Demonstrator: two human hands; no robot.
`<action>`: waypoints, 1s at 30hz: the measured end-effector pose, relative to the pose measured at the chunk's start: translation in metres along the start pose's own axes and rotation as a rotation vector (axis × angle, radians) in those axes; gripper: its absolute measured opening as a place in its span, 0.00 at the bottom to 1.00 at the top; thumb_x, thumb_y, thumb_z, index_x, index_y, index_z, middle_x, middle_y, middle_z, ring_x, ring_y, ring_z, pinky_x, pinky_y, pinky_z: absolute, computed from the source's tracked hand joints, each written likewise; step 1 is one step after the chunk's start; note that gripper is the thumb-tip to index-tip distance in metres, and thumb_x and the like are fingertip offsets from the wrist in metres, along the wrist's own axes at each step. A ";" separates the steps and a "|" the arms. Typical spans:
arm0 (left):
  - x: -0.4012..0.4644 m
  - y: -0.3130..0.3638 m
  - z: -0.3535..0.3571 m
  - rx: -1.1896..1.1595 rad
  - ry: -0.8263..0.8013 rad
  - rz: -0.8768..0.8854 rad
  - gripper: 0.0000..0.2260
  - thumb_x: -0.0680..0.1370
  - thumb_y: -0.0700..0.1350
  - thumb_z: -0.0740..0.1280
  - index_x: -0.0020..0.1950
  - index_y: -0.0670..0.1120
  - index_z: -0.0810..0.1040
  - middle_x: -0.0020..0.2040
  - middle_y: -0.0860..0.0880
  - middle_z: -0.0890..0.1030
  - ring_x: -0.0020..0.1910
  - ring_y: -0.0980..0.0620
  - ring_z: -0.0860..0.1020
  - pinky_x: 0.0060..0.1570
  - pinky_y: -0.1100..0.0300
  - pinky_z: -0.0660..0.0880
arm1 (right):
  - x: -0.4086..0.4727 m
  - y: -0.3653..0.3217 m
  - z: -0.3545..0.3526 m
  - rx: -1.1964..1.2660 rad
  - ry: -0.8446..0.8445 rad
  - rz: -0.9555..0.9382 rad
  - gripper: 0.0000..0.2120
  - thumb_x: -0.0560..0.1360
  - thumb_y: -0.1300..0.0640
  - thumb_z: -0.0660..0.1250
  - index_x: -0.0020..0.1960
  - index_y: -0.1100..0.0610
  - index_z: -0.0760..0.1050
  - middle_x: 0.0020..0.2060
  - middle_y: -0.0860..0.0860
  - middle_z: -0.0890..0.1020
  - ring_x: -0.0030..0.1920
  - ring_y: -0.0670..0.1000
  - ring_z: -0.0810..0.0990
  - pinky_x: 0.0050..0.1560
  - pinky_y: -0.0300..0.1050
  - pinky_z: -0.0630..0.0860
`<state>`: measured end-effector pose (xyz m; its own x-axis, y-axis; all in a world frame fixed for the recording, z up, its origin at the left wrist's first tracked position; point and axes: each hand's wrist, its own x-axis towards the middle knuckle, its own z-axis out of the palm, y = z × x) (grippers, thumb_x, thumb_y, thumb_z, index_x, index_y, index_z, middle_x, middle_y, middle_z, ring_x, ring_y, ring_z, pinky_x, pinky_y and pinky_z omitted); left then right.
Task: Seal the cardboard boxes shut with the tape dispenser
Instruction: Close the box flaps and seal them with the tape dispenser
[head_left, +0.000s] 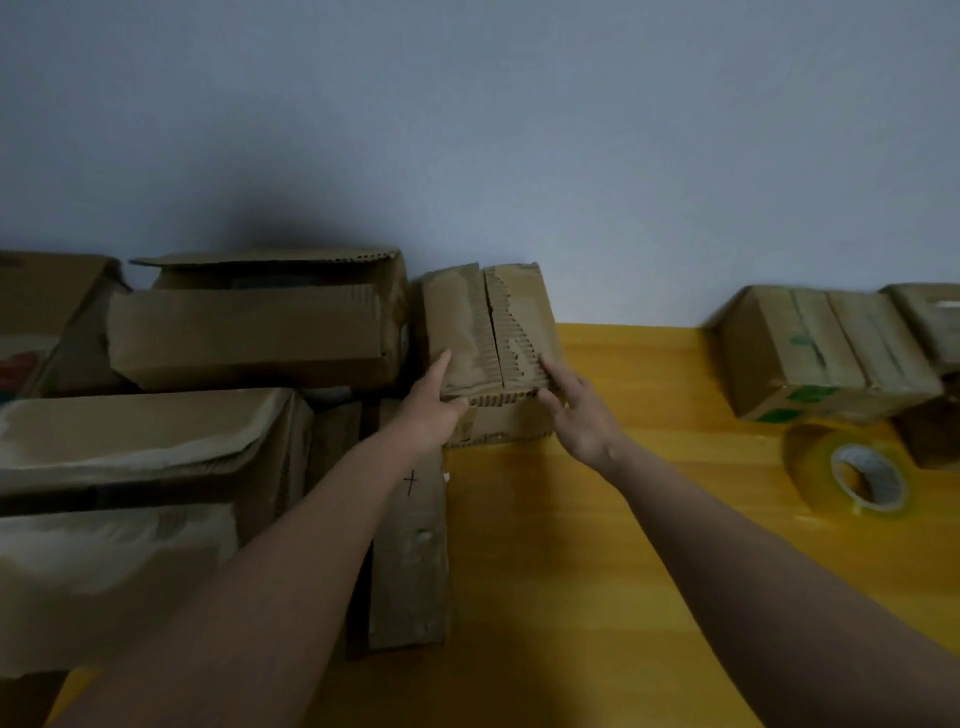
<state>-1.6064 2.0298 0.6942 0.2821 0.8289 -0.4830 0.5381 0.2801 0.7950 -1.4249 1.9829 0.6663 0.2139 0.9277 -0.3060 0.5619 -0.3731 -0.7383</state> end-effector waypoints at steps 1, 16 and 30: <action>-0.002 0.000 0.006 -0.003 0.008 0.003 0.30 0.82 0.42 0.60 0.78 0.59 0.49 0.78 0.50 0.56 0.74 0.48 0.61 0.64 0.55 0.65 | -0.002 0.003 -0.002 0.039 0.002 0.012 0.23 0.82 0.52 0.55 0.77 0.48 0.57 0.72 0.55 0.62 0.70 0.58 0.65 0.68 0.49 0.65; -0.134 -0.019 0.149 1.005 -0.088 0.771 0.39 0.72 0.58 0.71 0.77 0.54 0.54 0.69 0.48 0.60 0.67 0.47 0.59 0.68 0.48 0.61 | -0.118 0.108 -0.071 0.228 0.171 0.156 0.38 0.75 0.51 0.69 0.78 0.51 0.52 0.75 0.51 0.57 0.74 0.55 0.59 0.68 0.49 0.63; -0.124 -0.035 0.168 0.960 0.082 0.434 0.49 0.70 0.64 0.70 0.77 0.58 0.39 0.76 0.49 0.47 0.71 0.43 0.50 0.70 0.46 0.56 | -0.134 0.117 -0.089 0.290 0.327 0.242 0.28 0.77 0.58 0.67 0.75 0.52 0.61 0.71 0.53 0.66 0.67 0.56 0.70 0.64 0.53 0.71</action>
<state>-1.5267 1.8359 0.6645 0.5658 0.8063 -0.1726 0.8166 -0.5190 0.2527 -1.3167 1.8166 0.6742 0.5765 0.7521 -0.3192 0.2294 -0.5240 -0.8203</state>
